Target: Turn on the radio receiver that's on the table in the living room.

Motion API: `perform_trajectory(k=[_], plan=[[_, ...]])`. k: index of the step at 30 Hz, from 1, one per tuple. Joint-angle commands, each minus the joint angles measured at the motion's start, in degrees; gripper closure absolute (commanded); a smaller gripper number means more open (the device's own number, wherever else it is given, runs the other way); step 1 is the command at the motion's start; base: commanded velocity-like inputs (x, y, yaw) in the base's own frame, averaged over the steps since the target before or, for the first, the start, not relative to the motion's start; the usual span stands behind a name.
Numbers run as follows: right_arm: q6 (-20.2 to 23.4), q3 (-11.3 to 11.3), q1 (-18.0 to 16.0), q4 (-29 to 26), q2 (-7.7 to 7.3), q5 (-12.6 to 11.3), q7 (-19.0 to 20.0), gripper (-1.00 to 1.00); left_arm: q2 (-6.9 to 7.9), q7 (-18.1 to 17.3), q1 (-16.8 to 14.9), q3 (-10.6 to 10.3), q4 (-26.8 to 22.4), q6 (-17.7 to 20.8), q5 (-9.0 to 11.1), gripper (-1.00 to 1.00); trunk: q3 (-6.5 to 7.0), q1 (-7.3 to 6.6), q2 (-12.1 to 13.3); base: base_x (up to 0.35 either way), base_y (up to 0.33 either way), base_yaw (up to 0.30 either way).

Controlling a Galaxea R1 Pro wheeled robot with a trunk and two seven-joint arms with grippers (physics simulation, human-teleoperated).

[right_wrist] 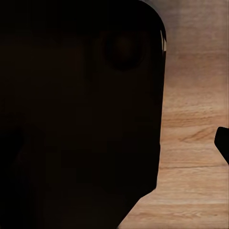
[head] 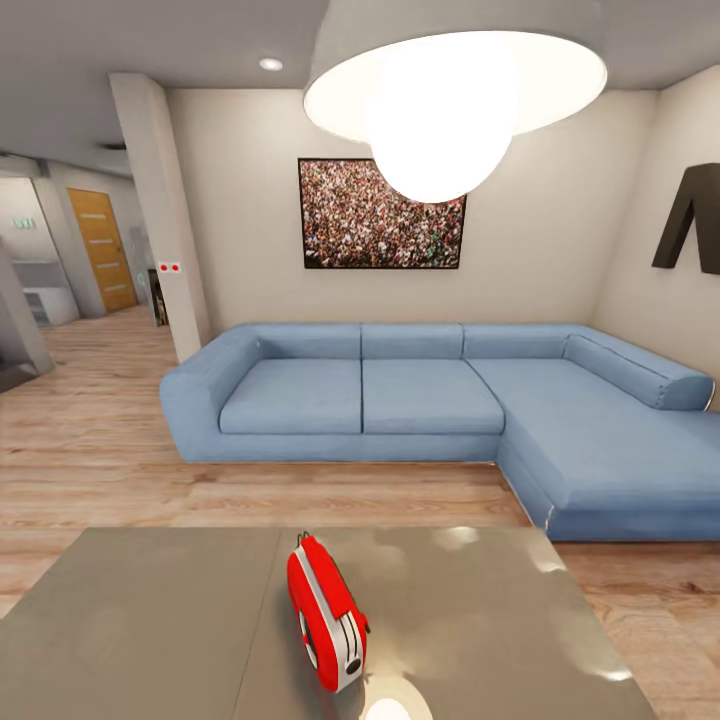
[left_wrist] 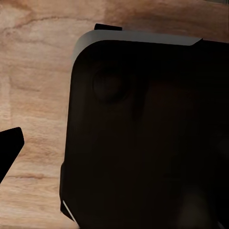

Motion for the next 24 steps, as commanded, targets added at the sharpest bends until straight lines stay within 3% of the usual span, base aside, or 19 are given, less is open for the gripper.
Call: perform_trajectory(k=[1, 24], plan=[[0.0, 0.0, 0.0, 0.0, 0.0, 0.0, 0.0, -1.0, -0.02, 0.0, 0.0, 0.0, 0.0, 0.0, 0.0, -1.0, 0.19, -0.23, 0.4, 0.0, 0.0, 0.0], [0.1, -0.1, 0.0, 0.0, -0.08, -0.4, -0.1, -1.0, 0.03, 0.0, 0.0, -0.1, 0.0, 0.1, 0.0, -1.0, 3.68, -5.28, 9.6, 0.0, 0.0, -0.019]])
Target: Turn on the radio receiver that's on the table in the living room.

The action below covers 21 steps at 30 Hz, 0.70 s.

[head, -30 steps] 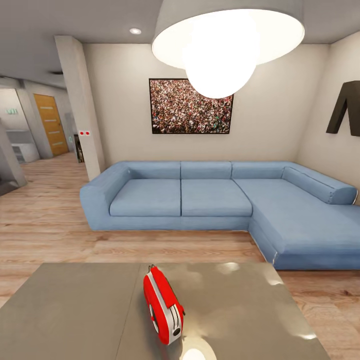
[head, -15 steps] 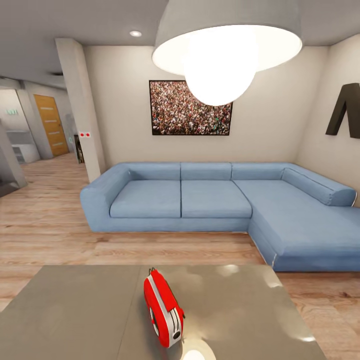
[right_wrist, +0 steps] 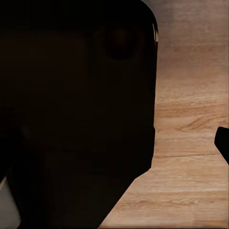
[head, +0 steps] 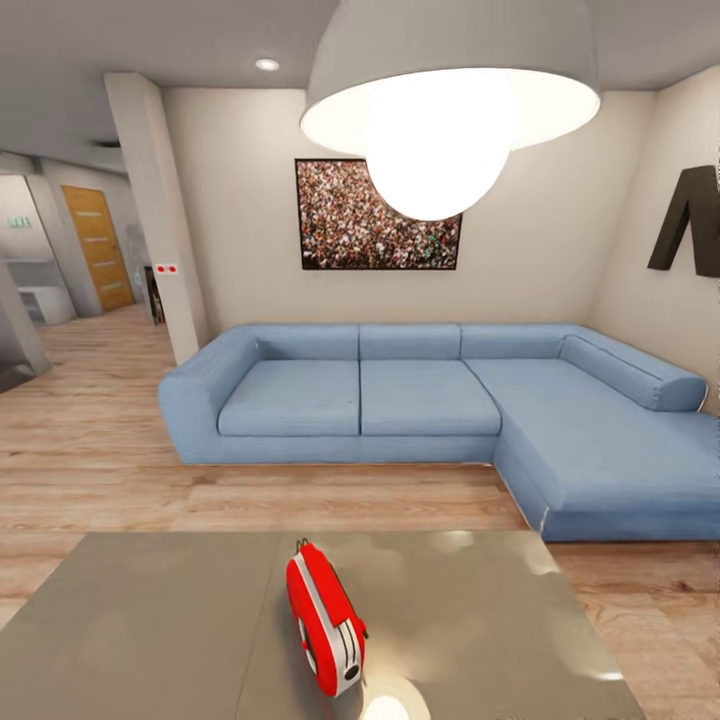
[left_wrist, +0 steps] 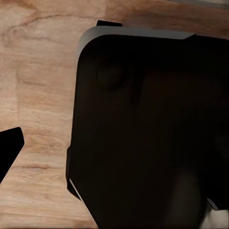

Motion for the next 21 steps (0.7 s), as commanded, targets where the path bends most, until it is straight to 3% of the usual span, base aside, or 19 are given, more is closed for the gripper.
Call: perform_trajectory(k=[1, 21], plan=[[0.0, 0.0, 0.0, 0.0, 0.01, 0.0, 0.0, -1.0, 0.0, 0.0, 0.0, 0.0, 0.0, 0.0, 0.0, -1.0, 0.1, -0.23, 0.4, 0.0, 0.0, -0.065], [0.0, 0.2, 0.0, 0.0, 0.02, 0.1, 0.0, -1.0, 0.0, 0.0, 0.0, 0.0, 0.0, 0.0, 0.0, -1.0, 1.91, -4.62, 8.4, 0.0, 0.0, -0.067]])
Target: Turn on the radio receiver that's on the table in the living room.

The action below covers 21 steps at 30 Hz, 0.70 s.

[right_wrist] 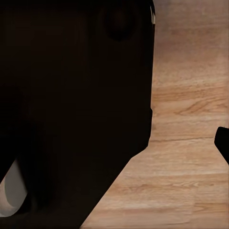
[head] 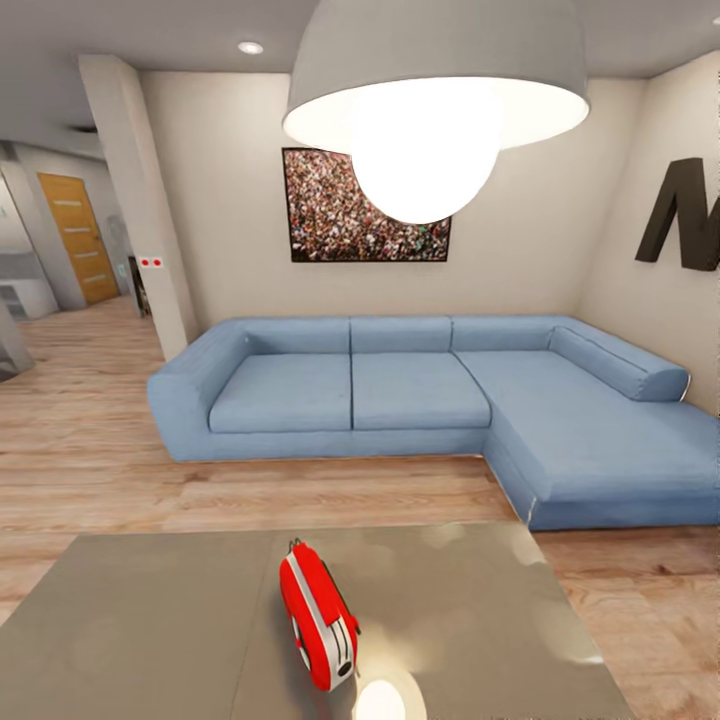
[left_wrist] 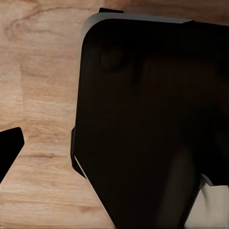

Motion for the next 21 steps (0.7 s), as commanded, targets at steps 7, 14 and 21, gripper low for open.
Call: perform_trajectory(k=[7, 14, 21], plan=[[0.0, 0.1, 0.0, 0.0, 0.02, 0.0, 0.0, -1.0, 0.0, 0.0, 0.0, 0.0, 0.0, 0.0, 0.0, -1.0, 0.63, -1.55, 2.8, 0.0, 0.0, -0.068], [0.0, 0.1, 0.0, 0.0, -0.02, 0.2, 0.0, -1.0, 0.0, 0.0, 0.0, 0.0, 0.0, 0.0, 0.0, -1.0, 1.26, -3.08, 5.6, 0.0, 0.0, -0.044], [0.0, -0.1, 0.0, 0.0, 0.01, 0.0, 0.0, -1.0, 0.0, 0.0, 0.0, 0.0, 0.0, 0.0, 0.0, -1.0, 2.25, -4.62, 8.4, 0.0, 0.0, -0.003]])
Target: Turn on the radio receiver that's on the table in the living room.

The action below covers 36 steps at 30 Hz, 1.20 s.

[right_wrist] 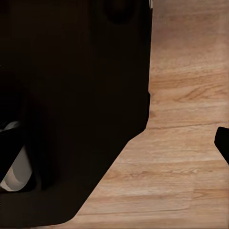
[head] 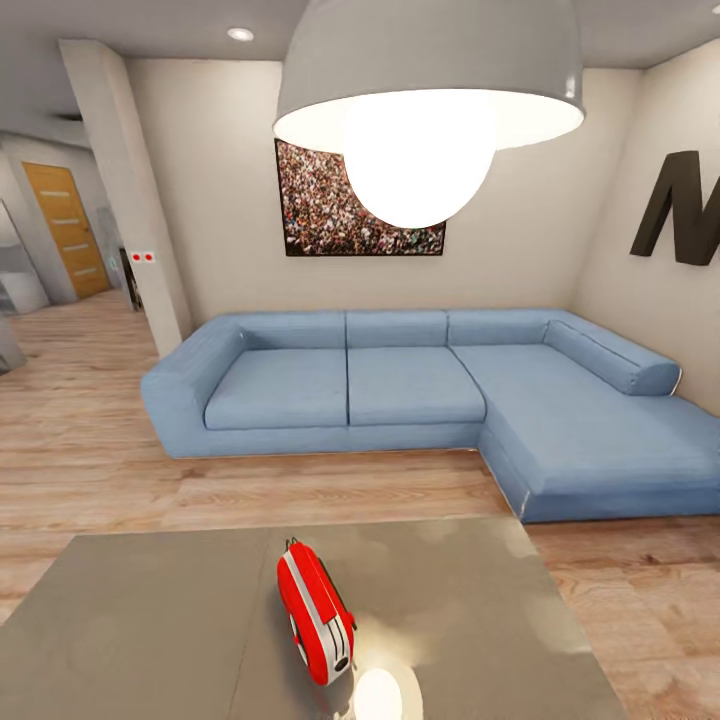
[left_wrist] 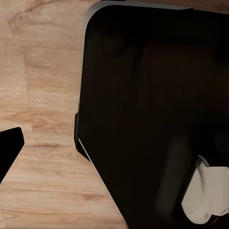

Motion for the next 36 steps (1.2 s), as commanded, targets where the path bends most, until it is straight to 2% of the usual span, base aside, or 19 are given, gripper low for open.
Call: perform_trajectory(k=[1, 36], plan=[[0.0, 0.0, 0.0, 0.0, 0.01, 0.0, 0.0, -1.0, 0.0, 0.0, 0.0, 0.0, 0.0, 0.0, 0.0, -1.0, 0.18, -0.23, 0.4, 0.0, 0.0, 0.004], [-0.1, 0.1, 0.0, 0.0, 0.01, 0.4, 0.0, -1.0, 0.0, 0.0, 0.0, 0.0, 0.0, 0.0, 0.0, -1.0, 4.81, -7.91, 14.5, 0.0, 0.0, 0.149]])
